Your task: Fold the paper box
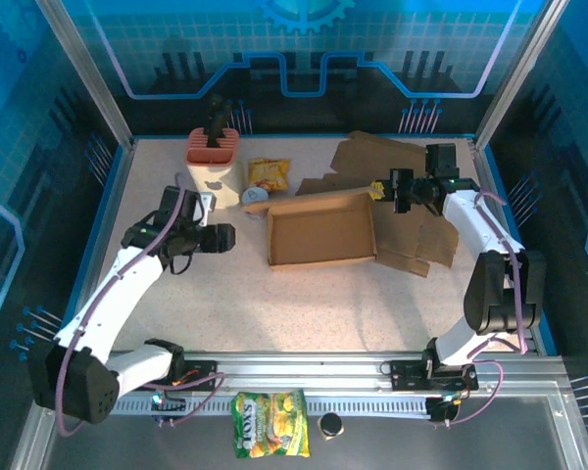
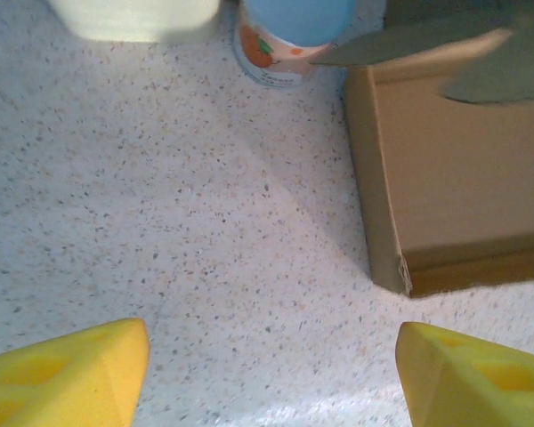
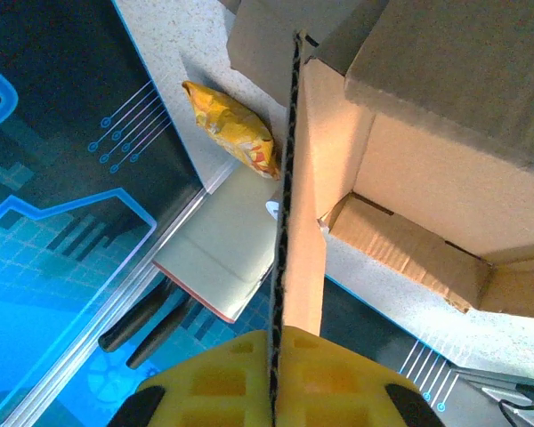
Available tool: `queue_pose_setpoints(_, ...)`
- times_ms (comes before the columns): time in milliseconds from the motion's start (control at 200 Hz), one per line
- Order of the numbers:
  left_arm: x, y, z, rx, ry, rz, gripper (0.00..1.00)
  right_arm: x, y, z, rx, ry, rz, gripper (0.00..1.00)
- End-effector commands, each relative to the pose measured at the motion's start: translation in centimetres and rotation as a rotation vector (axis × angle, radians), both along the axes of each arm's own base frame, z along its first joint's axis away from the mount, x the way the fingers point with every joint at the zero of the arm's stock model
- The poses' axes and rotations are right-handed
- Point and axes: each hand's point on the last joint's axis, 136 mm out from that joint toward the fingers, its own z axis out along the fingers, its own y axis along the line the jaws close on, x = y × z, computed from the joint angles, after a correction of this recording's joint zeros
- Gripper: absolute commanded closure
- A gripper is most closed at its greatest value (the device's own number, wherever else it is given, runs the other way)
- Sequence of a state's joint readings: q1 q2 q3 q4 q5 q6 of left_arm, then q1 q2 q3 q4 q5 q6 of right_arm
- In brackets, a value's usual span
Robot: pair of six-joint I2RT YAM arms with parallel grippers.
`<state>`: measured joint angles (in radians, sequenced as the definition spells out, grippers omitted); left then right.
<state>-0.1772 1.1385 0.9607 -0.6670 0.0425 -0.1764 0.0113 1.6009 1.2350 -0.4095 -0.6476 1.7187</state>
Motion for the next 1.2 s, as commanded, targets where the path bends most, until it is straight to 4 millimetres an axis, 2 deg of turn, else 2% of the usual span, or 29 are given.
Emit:
queue_pose_setpoints(0, 3.3, 1.2, 1.7, -0.241, -0.068, 0.173, 0.32, -0.2, -0.3, -1.0, 0.016, 0.012, 0.023, 1.00)
queue_pose_setpoints(60, 4.0, 2.8, 1.1, -0.350, -0.025, 0.311, 0.40, -0.2, -0.4, -1.3, 0.017, 0.016, 0.027, 1.00)
queue_pose_setpoints(110, 4.6, 3.3, 0.7, -0.434, 0.015, 0.389, 0.44, -0.2, -0.4, -1.5, 0.018, 0.015, 0.030, 1.00)
queue_pose_setpoints(255, 6.6, 1.2, 0.6, -0.603, 0.092, 0.417, 0.53, -0.3, -0.2, -2.1, 0.030, 0.015, 0.049, 1.00)
queue_pose_setpoints(365, 7.8, -0.3, 1.4, -0.655, 0.081, 0.429, 0.56, -0.5, -0.3, -2.3, 0.031, 0.016, 0.056, 1.00)
queue_pose_setpoints(535, 9.2, -2.0, 2.0, -0.695, 0.083, 0.434, 0.55, -1.0, -0.2, -2.7, 0.041, 0.015, 0.081, 1.00)
queue_pose_setpoints(735, 10.2, -1.9, 2.3, -0.689, 0.068, 0.442, 0.51, -2.0, -0.7, -3.2, 0.052, 0.013, 0.092, 1.00)
queue_pose_setpoints(830, 10.8, -3.3, 1.9, -0.708, 0.104, 0.405, 0.50, -2.3, -1.0, -3.4, 0.055, 0.013, 0.094, 1.00)
queue_pose_setpoints(945, 10.2, -5.0, 1.1, -0.677, 0.182, 0.376, 0.48, -2.2, -1.1, -3.5, 0.055, 0.012, 0.090, 1.00)
queue_pose_setpoints(1066, 9.4, -5.2, 0.6, -0.654, 0.175, 0.384, 0.47, -2.0, -1.1, -3.5, 0.055, 0.012, 0.082, 1.00)
queue_pose_setpoints(1196, 9.7, -5.4, 0.1, -0.671, 0.178, 0.392, 0.46, -2.0, -1.1, -3.8, 0.056, 0.017, 0.085, 1.00)
